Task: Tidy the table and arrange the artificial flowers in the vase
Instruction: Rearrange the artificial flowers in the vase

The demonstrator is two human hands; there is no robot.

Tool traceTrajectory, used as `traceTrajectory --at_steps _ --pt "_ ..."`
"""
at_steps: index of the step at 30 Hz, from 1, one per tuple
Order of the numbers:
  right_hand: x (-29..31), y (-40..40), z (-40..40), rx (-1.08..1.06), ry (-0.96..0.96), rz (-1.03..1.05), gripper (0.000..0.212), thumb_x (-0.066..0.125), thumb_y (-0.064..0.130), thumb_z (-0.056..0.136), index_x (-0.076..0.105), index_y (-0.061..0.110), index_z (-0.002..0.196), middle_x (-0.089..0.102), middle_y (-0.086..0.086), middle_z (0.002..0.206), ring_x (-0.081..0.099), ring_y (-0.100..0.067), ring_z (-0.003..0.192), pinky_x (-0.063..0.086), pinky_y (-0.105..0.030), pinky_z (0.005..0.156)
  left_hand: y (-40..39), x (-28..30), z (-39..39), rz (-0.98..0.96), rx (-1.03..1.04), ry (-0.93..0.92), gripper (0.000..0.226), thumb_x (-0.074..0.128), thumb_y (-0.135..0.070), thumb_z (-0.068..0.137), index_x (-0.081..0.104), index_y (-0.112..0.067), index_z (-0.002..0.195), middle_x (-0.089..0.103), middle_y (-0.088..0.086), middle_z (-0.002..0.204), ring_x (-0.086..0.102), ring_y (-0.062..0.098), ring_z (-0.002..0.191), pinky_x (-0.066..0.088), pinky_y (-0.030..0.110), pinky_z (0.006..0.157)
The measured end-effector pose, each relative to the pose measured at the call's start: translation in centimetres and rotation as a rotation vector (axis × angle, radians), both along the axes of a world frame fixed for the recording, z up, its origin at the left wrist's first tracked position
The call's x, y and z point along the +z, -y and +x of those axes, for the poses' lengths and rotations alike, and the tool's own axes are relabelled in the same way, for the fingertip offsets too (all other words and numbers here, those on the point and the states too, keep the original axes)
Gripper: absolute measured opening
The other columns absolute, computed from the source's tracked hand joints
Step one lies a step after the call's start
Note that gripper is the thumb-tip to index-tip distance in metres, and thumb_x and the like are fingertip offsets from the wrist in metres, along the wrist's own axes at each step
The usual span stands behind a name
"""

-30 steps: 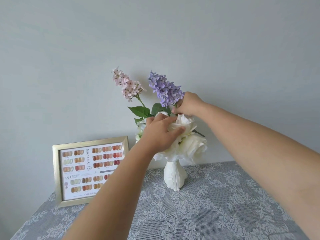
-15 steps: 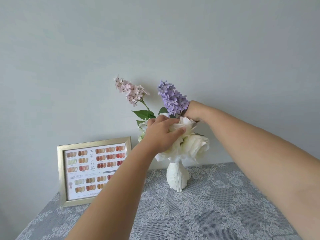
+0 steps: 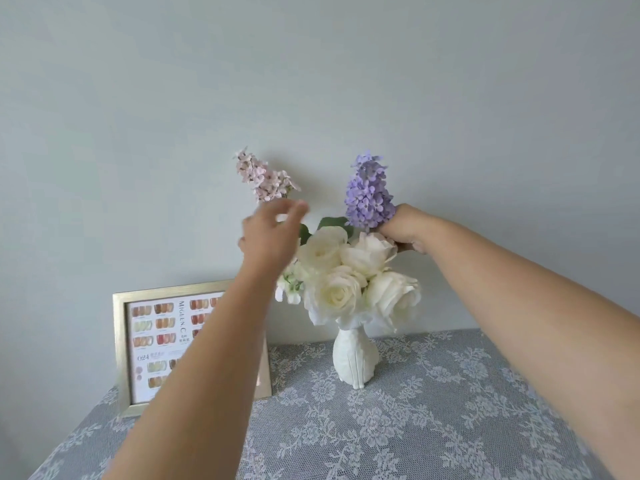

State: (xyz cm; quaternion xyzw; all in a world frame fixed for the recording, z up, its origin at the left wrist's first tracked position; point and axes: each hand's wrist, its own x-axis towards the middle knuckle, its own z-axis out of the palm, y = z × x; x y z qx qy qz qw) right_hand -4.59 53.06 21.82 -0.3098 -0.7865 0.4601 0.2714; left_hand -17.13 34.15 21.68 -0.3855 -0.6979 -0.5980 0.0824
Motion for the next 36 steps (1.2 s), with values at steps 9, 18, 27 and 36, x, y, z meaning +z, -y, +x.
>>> traceTrajectory --at_steps 9,18,27,36 --pt "-0.1 0.1 0.3 0.018 -0.042 0.040 0.014 0.072 0.027 0.077 0.067 0.016 0.069 0.063 0.004 0.052 0.057 -0.010 0.043 0.050 -0.021 0.045 -3.2 2.0 -4.6 -0.224 -0.100 0.577 0.040 0.063 -0.049 0.085 0.062 -0.015 0.106 0.066 0.007 0.109 0.060 0.027 0.103 0.048 0.042 0.094" --pt "-0.2 -0.1 0.5 0.019 -0.125 0.004 0.015 0.077 0.025 0.077 0.071 0.016 0.087 0.067 -0.007 0.079 0.061 -0.021 0.069 0.053 -0.035 0.066 -3.7 3.3 -3.9 -0.011 -0.156 0.394 0.015 0.074 -0.023 0.082 0.070 -0.014 0.093 0.075 0.002 0.097 0.068 0.019 0.086 0.051 0.032 0.072" --pt "-0.6 0.7 -0.5 -0.090 -0.163 0.075 0.013 0.078 0.029 0.076 0.067 0.021 0.080 0.060 0.004 0.062 0.055 -0.010 0.046 0.038 -0.014 0.035 -4.9 3.9 -0.4 -0.339 0.168 -0.440 0.015 0.067 -0.014 0.083 0.061 -0.010 0.070 0.061 0.003 0.070 0.058 0.025 0.069 0.043 0.030 0.057" --pt "-0.5 1.2 -0.1 -0.142 -0.078 0.174 0.023 0.079 0.035 0.069 0.065 0.018 0.076 0.056 -0.002 0.059 0.059 -0.025 0.057 0.054 -0.035 0.056 -6.0 2.2 -0.1 -0.465 0.090 -0.356 0.025 0.066 -0.014 0.076 0.047 -0.012 0.060 0.049 0.000 0.058 0.047 0.020 0.056 0.033 0.023 0.045"
